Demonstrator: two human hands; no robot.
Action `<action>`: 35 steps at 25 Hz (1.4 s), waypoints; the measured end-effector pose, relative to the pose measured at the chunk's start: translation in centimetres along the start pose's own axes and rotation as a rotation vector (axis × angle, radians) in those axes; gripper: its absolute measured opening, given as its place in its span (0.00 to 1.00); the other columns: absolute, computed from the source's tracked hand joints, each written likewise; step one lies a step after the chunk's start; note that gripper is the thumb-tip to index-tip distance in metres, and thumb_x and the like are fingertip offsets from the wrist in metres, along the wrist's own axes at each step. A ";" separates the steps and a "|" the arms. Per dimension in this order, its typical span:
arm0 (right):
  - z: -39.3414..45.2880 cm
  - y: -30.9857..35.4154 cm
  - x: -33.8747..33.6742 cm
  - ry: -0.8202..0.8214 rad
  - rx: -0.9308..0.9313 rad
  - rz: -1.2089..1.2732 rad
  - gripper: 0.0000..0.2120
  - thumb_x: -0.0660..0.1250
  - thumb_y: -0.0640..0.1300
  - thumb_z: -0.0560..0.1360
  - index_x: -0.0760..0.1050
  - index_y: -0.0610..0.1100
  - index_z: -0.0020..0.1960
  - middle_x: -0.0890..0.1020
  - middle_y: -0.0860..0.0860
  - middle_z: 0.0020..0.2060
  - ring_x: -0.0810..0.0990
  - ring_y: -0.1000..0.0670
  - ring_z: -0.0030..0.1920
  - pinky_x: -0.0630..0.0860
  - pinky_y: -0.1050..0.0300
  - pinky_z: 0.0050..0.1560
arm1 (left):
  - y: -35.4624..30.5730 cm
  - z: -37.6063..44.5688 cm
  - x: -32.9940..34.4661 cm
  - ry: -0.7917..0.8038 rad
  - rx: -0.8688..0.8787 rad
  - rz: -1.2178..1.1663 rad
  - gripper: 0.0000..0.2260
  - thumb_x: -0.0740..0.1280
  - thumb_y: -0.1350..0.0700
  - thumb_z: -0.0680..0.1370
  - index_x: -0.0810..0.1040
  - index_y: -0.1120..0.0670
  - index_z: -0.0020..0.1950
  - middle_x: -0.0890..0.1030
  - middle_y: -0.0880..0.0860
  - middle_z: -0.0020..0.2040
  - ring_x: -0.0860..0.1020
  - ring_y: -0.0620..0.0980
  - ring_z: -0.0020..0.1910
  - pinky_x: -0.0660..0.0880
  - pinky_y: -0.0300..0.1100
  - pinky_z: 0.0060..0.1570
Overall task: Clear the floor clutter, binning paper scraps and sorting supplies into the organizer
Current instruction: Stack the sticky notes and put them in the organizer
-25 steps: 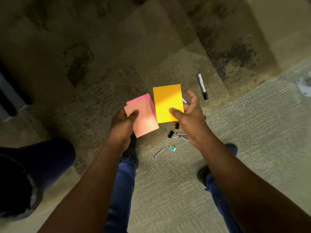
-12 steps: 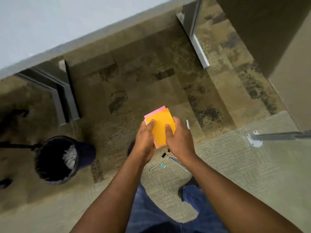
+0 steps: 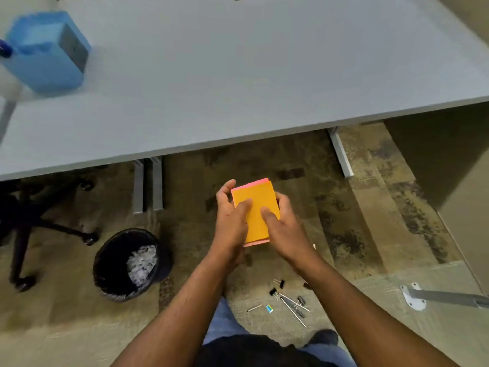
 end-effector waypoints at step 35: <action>43.3 49.5 42.0 0.218 -0.600 -0.256 0.23 0.71 0.44 0.66 0.69 0.46 0.60 0.74 0.50 0.43 0.74 0.47 0.43 0.74 0.54 0.42 | -27.3 37.6 -33.4 -0.426 0.224 1.382 0.33 0.42 0.32 0.77 0.46 0.47 0.78 0.44 0.49 0.80 0.42 0.49 0.78 0.43 0.49 0.75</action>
Point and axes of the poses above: each hand's wrist, its own z-axis towards the middle knuckle, its own x-axis out of the palm, y = z × x, the point moved 4 cm from there along z, towards the middle knuckle
